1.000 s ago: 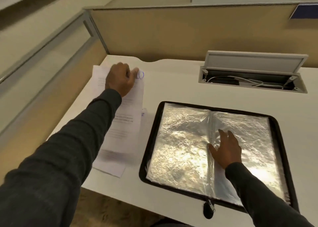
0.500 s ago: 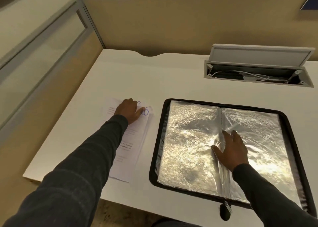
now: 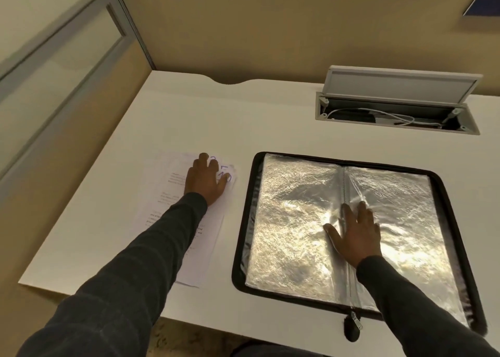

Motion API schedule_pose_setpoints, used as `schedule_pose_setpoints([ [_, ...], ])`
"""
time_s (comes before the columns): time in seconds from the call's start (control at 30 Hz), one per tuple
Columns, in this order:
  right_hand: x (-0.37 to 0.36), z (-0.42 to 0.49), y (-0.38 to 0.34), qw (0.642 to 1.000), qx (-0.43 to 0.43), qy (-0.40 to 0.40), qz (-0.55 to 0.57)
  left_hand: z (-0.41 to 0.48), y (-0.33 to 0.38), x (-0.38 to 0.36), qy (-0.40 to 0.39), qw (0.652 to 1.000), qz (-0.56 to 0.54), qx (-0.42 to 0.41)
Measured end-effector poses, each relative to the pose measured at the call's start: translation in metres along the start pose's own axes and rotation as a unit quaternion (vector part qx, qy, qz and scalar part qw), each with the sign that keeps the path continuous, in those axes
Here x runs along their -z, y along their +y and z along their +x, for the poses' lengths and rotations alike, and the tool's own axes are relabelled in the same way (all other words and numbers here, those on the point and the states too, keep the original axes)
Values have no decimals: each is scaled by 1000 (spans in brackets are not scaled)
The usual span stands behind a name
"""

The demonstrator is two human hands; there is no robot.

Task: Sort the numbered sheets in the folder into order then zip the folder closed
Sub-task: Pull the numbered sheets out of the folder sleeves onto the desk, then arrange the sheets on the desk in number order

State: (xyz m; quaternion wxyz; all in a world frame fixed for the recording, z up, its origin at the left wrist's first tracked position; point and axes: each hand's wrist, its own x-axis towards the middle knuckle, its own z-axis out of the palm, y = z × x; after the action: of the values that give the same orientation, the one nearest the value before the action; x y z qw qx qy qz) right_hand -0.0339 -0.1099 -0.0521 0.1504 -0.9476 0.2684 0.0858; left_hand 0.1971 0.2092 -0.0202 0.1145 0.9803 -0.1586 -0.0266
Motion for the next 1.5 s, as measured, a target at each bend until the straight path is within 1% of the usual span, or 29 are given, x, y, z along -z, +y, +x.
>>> schedule_pose_setpoints([
  [0.1,0,-1,-2,1000,-11,-16,-6,-15,23,-7,28,998,-21,-53],
  [0.2,1,-1,-3,999,-15,-28,-26,-34,50,-14,8,996,-48,-76],
  [0.27,3,-1,-2,999,-17,-38,-34,-48,70,-20,-19,997,-53,-53],
  [0.4,5,-2,0,998,-13,-45,-31,-77,106,-35,-83,994,-34,58],
  [0.47,7,-3,1,998,-9,-48,-31,-90,119,-41,-82,993,-36,75],
  [0.6,10,-2,6,998,-6,-58,-39,-97,134,-49,-68,994,-21,80],
  [0.87,23,-2,46,997,4,-68,-36,-110,170,-55,-79,995,-3,65],
  [1.17,34,-6,99,998,-1,-57,-32,-124,219,-68,-81,996,2,47],
  [1.5,44,-14,139,998,-17,-52,-28,-137,255,-75,-89,996,-12,27],
])
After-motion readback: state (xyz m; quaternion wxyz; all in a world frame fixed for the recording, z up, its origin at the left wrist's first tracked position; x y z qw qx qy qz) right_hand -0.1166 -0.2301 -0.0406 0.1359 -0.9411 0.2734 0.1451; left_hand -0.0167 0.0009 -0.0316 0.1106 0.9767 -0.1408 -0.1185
